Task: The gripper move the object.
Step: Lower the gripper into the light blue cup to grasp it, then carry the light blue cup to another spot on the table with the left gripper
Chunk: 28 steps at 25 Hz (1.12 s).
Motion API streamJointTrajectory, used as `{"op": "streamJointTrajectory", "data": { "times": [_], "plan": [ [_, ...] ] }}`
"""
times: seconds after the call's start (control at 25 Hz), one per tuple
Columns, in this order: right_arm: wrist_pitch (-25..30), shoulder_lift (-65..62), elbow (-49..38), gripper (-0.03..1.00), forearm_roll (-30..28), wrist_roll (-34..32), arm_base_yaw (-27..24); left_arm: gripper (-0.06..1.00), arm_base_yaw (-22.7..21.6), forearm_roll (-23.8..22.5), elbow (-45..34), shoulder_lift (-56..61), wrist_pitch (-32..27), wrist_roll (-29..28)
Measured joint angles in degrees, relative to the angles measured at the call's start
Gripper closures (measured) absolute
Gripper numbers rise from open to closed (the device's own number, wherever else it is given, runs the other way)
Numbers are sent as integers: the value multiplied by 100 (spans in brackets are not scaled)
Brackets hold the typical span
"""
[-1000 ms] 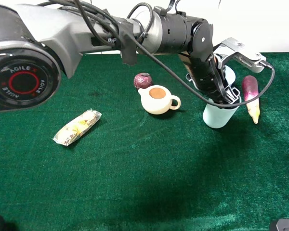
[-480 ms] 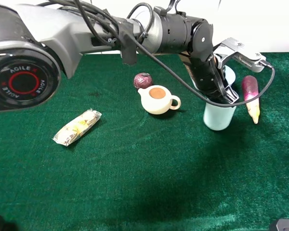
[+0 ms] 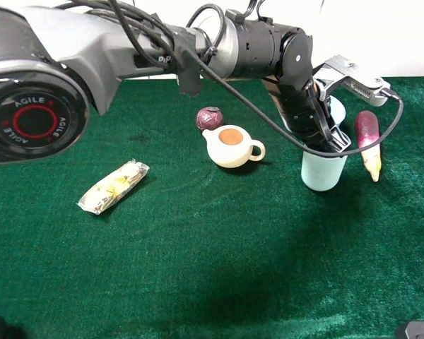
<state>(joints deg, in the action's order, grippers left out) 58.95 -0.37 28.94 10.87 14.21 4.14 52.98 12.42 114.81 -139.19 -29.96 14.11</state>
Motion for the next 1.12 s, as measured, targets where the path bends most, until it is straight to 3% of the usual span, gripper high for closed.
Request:
{"op": "streamJointTrajectory", "data": {
  "times": [0.72, 1.12],
  "plan": [
    [6, 0, 0, 27, 0, 0, 0, 87, 0, -33, 0, 38, -165, 0],
    [6, 0, 0, 27, 0, 0, 0, 87, 0, -421, 0, 546, -781, -25]
  ]
}}
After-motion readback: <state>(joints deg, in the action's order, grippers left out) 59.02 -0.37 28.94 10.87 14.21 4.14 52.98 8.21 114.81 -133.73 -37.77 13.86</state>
